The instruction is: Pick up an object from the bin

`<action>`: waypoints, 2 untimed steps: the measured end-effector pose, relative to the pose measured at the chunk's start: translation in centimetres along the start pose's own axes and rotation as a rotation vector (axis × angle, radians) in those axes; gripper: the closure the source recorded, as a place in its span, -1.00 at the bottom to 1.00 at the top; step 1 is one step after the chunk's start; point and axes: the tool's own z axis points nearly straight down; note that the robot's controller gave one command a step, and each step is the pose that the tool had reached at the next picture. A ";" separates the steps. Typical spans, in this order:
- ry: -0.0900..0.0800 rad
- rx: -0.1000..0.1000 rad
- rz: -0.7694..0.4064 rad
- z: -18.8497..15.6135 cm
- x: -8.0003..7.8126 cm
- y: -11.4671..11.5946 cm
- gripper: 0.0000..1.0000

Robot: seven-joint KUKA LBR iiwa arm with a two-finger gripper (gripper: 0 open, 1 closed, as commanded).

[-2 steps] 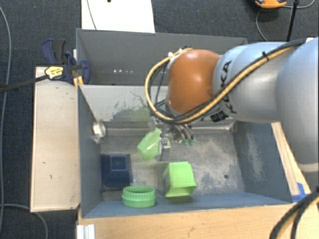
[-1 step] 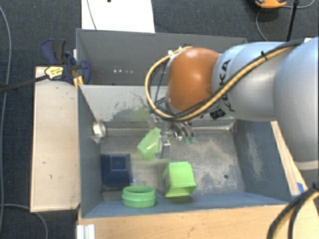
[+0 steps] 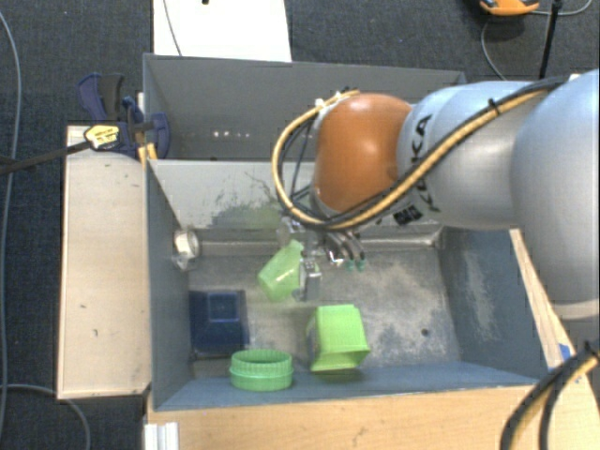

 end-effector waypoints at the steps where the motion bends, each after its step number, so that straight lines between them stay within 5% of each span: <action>1: -0.002 0.000 -0.024 1.1 -0.2 -0.9 -1.00; 2: -0.002 0.000 -0.042 1.5 -0.3 -1.3 -1.00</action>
Offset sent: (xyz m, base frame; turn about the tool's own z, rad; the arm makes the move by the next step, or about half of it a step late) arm 0.0047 -0.0251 -0.0261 -0.1868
